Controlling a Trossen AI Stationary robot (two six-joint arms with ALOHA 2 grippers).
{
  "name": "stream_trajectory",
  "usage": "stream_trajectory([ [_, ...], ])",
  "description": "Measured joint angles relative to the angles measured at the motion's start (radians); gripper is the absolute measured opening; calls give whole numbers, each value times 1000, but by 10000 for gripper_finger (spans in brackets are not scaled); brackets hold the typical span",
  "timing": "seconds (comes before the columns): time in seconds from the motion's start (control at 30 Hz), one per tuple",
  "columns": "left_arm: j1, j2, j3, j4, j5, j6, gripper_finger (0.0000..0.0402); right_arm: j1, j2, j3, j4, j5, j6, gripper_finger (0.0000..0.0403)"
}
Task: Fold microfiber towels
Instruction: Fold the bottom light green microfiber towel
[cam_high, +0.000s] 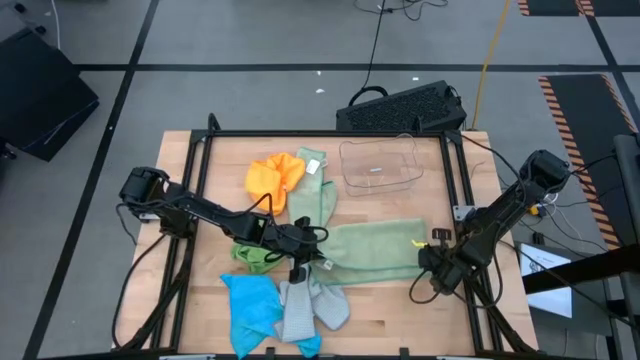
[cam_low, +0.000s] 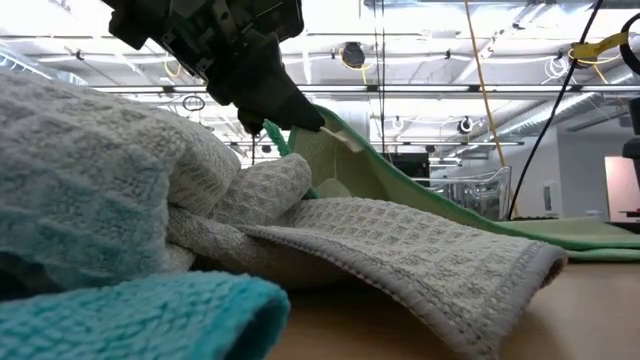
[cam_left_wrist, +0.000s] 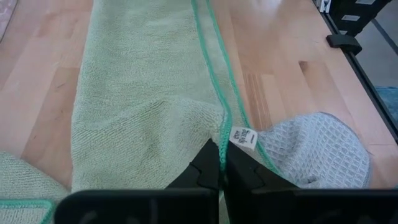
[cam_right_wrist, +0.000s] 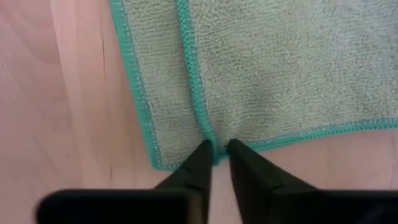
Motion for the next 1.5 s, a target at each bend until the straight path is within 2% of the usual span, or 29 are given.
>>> stream_trajectory([
  [0.07,0,0,0,0,0,0,15,0,0,0,0,-22,-11,8],
  [0.33,0,-19,2,7,-4,7,7,-1,-1,20,-16,-65,6,3],
  [0.83,9,-29,1,-3,-8,7,8,-4,-76,50,-20,-111,50,1],
  [1.07,-9,-29,1,-3,9,-5,12,-4,-76,43,43,-142,64,1],
  [1.5,-17,-16,0,2,10,-26,7,-4,-76,18,49,-189,67,2],
])
